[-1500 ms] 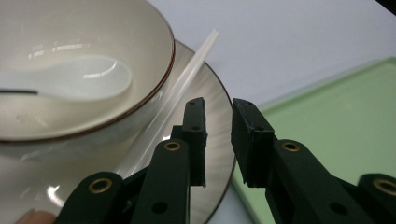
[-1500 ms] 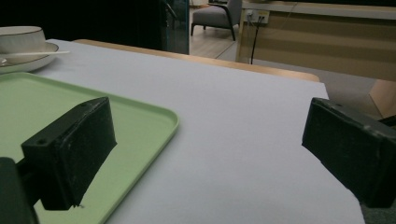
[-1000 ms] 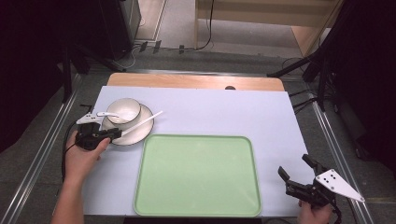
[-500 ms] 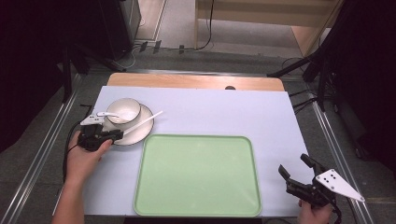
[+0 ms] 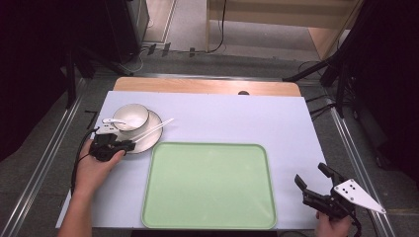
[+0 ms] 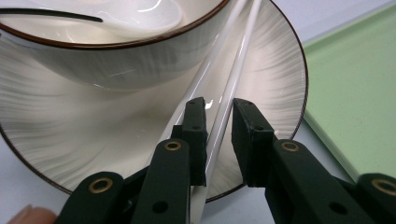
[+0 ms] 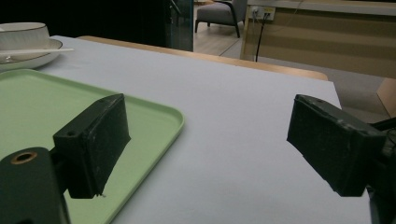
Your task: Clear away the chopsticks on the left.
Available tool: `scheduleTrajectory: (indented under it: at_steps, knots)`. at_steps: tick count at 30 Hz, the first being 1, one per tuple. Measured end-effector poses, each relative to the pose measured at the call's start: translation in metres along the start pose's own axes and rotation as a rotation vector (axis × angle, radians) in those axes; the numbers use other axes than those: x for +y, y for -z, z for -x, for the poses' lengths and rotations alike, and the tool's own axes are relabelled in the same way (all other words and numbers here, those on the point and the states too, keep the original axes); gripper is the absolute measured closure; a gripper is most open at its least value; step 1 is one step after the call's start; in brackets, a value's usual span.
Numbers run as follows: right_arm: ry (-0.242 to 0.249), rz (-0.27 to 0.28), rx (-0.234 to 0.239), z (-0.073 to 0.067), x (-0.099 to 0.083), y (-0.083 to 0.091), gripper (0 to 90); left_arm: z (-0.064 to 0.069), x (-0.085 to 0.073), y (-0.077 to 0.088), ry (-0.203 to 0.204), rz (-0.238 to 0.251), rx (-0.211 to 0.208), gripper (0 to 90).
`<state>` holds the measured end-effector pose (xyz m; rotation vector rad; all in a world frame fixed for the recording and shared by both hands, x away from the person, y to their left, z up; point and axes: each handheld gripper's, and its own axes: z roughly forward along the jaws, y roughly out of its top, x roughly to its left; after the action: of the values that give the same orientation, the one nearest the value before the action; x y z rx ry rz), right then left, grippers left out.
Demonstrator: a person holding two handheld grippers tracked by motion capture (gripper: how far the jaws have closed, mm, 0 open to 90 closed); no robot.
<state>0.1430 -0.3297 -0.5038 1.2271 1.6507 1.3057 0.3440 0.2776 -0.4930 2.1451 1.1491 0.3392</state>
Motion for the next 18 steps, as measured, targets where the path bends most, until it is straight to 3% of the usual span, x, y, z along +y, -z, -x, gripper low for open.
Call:
scheduleTrajectory:
  at_steps: [1,8,12,18]
  knots:
    - [-0.003,-0.001,0.001,0.000,0.000,0.000,12.7,0.001,0.000,-0.002,-0.017,-0.015,0.001,75.2]
    - [0.003,-0.002,0.000,0.000,0.000,0.000,12.7,0.005,0.000,-0.008,-0.036,-0.044,0.000,77.6]
    - [0.005,-0.004,-0.007,0.000,0.000,0.000,12.7,0.008,0.000,-0.009,-0.071,-0.046,-0.017,84.8]
    - [0.001,-0.004,-0.008,0.001,0.000,0.000,12.7,0.015,0.003,-0.005,-0.110,-0.029,-0.037,85.2]
